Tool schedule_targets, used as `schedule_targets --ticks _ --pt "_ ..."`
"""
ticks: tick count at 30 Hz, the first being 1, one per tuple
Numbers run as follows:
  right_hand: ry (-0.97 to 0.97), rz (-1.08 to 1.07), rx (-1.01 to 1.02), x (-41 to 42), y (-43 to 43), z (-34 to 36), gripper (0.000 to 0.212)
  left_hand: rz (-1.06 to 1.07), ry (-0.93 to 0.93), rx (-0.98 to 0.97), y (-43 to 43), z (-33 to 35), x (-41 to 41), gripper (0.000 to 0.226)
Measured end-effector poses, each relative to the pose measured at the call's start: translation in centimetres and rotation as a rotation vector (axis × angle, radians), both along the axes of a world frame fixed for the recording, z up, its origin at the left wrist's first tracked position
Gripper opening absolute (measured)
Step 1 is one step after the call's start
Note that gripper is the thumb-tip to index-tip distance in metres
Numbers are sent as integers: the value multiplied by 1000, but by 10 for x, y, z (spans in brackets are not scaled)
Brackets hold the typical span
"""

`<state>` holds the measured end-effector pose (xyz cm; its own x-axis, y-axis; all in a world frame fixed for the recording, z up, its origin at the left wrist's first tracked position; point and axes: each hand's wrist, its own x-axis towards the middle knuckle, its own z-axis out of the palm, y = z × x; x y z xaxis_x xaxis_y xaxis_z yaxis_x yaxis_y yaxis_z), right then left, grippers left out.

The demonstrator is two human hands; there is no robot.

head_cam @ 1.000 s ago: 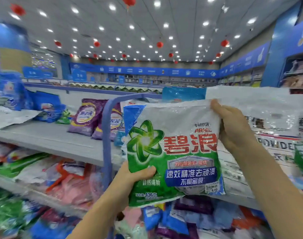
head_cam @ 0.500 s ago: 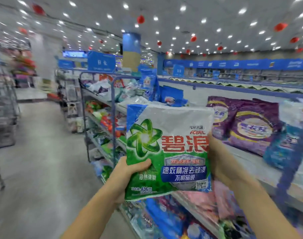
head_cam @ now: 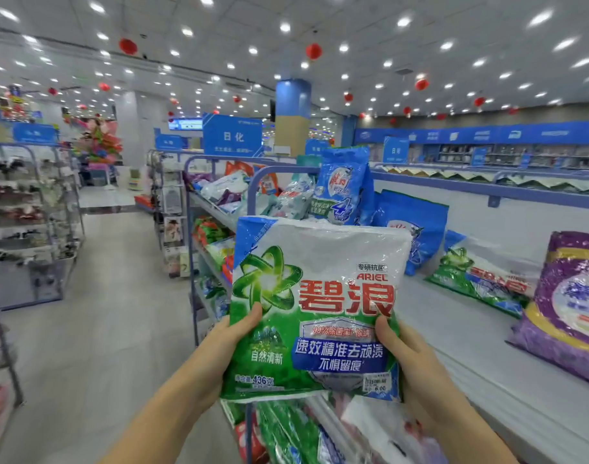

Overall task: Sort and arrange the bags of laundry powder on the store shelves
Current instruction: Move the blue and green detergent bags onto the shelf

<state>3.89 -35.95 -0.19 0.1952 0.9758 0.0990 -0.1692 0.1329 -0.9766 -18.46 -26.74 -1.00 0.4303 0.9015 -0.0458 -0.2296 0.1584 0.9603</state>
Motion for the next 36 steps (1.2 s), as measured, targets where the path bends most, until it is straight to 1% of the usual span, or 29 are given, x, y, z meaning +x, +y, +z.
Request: schedule_targets --ticks 1,3,4,5,6,7,9,10,11,12,13,14,16,19,21,23,25,28,31,33,36 --pt "-1 -24 0 8 13 5 54 -10 30 14 19 6 11 89" --pt "-3 -82 -5 27 33 14 49 -43 79 47 53 19 36 119" --pt "-2 -113 -9 37 40 18 48 -70 81 59 69 23 50 129" --pt "-1 -153 -11 46 45 23 46 -95 74 70 83 27 67 130" --pt "5 -198 -9 55 49 26 43 -118 58 78 96 31 84 123" --pt "18 -247 -2 64 53 29 42 -140 43 78 108 34 103 107" --pt "55 -338 13 80 57 32 43 -211 10 90 129 41 140 63" --pt "75 -380 21 87 57 32 45 -247 17 108 139 43 159 46" --pt "99 -423 29 91 58 33 47 -276 34 138 148 46 176 36" --pt "117 -465 39 97 58 34 49 -308 46 173 157 47 193 32" --pt "131 -502 45 102 57 35 49 -351 57 198 164 49 209 29" --pt "136 -537 51 107 55 37 44 -394 69 214 170 51 225 26" --pt "129 -611 56 120 53 43 32 -486 81 254 180 56 255 22" --pt "105 -746 11 147 58 53 35 -576 82 335 191 65 301 23" --pt "149 -826 -51 172 64 55 37 -606 57 308 194 67 331 16" --pt "198 -909 -109 198 73 54 31 -623 71 287 194 65 359 15" --pt "154 -1032 -174 224 82 52 28 -626 114 266 192 57 387 15" --pt "11 -1189 -235 249 95 43 27 -586 160 186 192 43 419 35" --pt "-79 -1233 -323 258 110 24 27 -552 208 157 193 25 434 51" --pt "-110 -1261 -383 262 119 12 30 -528 204 149 195 14 439 50" --pt "-102 -1336 -360 266 121 7 30 -515 200 64 199 10 445 42"
